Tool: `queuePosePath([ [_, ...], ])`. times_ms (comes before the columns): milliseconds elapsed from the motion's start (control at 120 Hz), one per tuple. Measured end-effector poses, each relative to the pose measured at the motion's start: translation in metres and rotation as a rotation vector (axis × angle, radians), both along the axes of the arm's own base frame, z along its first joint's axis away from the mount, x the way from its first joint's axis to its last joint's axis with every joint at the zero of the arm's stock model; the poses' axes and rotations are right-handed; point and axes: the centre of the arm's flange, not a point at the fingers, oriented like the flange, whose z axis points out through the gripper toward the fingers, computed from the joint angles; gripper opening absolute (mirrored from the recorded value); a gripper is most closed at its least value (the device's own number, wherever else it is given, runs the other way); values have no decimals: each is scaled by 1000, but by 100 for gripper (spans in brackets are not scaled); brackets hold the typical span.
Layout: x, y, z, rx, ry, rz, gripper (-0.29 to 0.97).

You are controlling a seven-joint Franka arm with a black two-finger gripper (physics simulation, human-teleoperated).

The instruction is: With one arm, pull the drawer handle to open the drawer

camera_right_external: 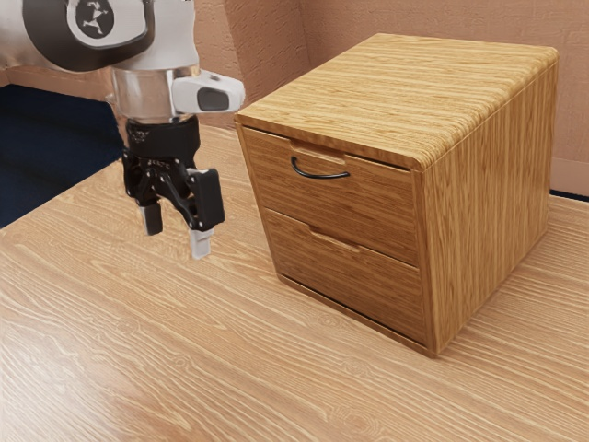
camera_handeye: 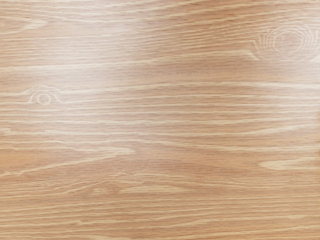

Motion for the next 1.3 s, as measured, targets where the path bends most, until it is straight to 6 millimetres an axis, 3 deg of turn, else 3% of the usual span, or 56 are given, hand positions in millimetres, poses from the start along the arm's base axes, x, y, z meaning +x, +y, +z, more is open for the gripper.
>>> queuePosePath([
  [83, 22, 2, -1, -11, -108, 9, 68],
  [200, 30, 13, 1, -3, -186, 42, 68],
  [408, 2, 31, 20, 25, -179, 60, 68],
  [467, -7, 19, 18, 36, -186, -26, 68],
  [542, -30, -36, 3, 91, -225, -249, 68],
  [600, -34, -56, -8, 139, -271, -394, 68],
  [767, -30, -64, 7, 211, -426, -646, 68],
  [967, -15, -67, 14, 168, -623, -867, 68],
  [1300, -10, -66, 10, 243, -589, -1164, 67],
])
